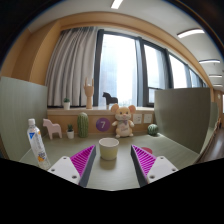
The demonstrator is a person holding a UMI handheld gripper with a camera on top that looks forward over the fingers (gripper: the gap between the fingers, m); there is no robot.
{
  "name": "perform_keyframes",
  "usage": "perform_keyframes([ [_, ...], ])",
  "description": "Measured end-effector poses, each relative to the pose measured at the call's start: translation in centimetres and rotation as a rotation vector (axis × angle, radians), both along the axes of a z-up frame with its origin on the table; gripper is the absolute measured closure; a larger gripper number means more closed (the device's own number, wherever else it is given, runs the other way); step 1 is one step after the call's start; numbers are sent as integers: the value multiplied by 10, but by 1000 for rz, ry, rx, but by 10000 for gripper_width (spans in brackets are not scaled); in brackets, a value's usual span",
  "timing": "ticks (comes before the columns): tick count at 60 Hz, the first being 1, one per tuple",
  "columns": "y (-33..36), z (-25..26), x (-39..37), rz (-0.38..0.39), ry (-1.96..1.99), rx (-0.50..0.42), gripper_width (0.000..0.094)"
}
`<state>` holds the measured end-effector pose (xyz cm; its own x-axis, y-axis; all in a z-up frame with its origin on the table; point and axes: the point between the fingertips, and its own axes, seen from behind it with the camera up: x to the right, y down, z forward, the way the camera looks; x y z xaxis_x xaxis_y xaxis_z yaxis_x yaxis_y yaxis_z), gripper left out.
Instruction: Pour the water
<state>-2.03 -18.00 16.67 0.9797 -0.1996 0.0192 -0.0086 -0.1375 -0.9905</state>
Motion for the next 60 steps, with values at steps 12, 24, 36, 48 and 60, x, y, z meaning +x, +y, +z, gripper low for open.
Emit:
perform_keyframes([
  [12, 1, -41, -95, 161, -11, -28, 234],
  [24, 7, -61, -204, 353, 32, -19, 226],
  [36, 36, -67, -267, 440, 32, -36, 227],
  [48, 73, -65, -297, 445, 18, -40, 226],
  [60, 106, -69, -310, 436, -23, -35, 229],
])
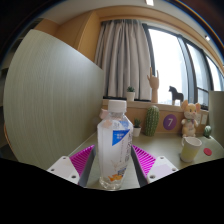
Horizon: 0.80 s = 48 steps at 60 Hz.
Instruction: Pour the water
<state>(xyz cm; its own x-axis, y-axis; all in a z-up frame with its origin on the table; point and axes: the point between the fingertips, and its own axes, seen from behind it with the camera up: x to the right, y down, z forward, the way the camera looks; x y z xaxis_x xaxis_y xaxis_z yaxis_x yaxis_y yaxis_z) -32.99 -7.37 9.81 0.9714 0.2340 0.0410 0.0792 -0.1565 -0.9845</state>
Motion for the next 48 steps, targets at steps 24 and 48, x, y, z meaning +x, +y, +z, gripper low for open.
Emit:
perform_keyframes([
  [24, 16, 4, -3, -6, 4, 57, 572],
  [48, 44, 33, 76, -71, 343, 10, 573],
])
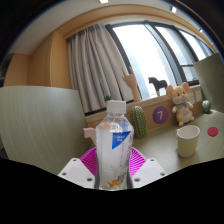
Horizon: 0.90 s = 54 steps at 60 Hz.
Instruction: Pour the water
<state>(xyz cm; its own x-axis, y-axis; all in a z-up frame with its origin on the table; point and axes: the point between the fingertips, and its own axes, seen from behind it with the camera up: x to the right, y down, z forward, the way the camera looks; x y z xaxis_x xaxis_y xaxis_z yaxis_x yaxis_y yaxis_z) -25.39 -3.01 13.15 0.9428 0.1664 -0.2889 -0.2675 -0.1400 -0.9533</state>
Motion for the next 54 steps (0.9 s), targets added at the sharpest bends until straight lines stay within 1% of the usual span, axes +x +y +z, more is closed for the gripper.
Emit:
perform_keyframes([
  [7, 21, 19, 41, -41, 256, -30, 574],
  [11, 35, 21, 65, -60, 409, -46, 573],
  [15, 46, 28, 80, -71, 572, -60, 575],
  [21, 61, 33, 102, -75, 851, -46, 575],
  [23, 62, 38, 107, -81, 947, -54, 574],
  [28, 73, 41, 124, -91, 1167, -26, 574],
  [35, 80, 48, 140, -103, 1432, -14, 575],
  [43, 90, 52, 149, -109, 1654, -9, 574],
  [54, 96, 54, 173, -136, 1907, 54, 573],
])
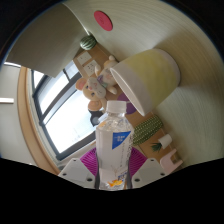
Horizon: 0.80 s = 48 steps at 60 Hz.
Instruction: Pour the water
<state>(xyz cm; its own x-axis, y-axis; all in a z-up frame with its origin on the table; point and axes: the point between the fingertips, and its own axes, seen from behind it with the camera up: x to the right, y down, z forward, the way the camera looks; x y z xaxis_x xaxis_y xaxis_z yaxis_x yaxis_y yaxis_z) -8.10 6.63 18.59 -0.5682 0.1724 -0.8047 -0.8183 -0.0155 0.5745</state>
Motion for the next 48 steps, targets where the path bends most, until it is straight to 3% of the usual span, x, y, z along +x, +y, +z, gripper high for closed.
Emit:
perform_keyframes([
  [11, 0, 1, 18, -43, 131, 14, 574],
  [26, -4, 6, 14, -16, 39, 3, 572],
  [37, -9, 38, -21, 83, -648, 11, 573],
  [48, -14, 79, -3, 10, -1345, -21, 573],
])
